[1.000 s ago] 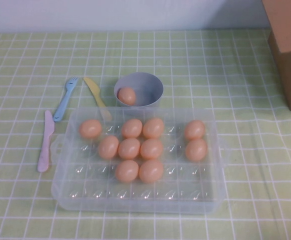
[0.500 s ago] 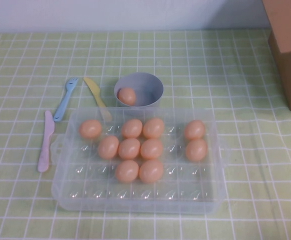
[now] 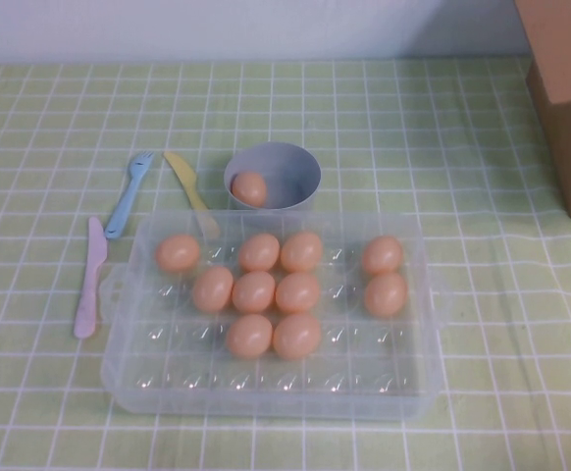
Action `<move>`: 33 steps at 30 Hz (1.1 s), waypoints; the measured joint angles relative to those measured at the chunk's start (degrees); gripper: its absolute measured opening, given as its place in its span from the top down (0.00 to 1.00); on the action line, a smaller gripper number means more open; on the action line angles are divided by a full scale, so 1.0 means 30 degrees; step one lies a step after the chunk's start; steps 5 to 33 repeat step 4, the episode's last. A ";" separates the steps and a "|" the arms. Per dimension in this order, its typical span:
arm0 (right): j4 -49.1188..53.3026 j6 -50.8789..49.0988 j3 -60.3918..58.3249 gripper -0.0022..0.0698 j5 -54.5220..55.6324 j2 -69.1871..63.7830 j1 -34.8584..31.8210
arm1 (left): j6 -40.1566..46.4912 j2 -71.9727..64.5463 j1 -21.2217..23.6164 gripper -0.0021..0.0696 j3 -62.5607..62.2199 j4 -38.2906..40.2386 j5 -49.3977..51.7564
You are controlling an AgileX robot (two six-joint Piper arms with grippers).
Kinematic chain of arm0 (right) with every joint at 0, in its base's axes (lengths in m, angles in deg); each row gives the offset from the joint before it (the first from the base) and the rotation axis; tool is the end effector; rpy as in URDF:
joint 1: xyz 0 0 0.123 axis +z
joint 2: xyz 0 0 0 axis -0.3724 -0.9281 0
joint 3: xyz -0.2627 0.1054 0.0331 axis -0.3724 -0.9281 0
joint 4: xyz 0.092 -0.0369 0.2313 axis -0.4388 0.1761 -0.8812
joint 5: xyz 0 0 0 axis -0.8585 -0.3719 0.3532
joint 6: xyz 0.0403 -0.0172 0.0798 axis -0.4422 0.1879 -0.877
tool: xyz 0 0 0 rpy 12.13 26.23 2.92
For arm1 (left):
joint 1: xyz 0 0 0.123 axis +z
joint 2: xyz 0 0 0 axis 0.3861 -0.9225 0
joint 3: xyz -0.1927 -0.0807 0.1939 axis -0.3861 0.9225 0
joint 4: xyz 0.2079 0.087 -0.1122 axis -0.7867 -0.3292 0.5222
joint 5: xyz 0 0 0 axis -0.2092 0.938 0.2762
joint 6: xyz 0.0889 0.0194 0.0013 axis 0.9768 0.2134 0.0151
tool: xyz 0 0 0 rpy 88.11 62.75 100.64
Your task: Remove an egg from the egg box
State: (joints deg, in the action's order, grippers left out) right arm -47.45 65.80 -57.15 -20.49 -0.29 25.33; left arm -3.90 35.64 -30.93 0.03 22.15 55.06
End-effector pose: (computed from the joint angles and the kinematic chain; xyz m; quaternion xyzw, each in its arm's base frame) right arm 0.0524 0.0027 0.1719 0.0040 0.8033 0.0355 0.5945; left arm 0.0519 -0.0095 0.1721 0.0936 0.7988 -0.0288 0.5935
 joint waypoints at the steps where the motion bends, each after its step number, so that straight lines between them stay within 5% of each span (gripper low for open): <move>1: 0.0000 0.0000 0.0000 0.99 0.0000 0.0000 0.0000 | 0.0000 0.0000 0.0000 0.97 0.0000 0.0000 0.0000; 33: 0.0000 0.0000 0.0000 0.99 0.0000 0.0000 0.0000 | 0.0000 0.0000 0.0000 0.97 0.0000 -0.0030 0.0000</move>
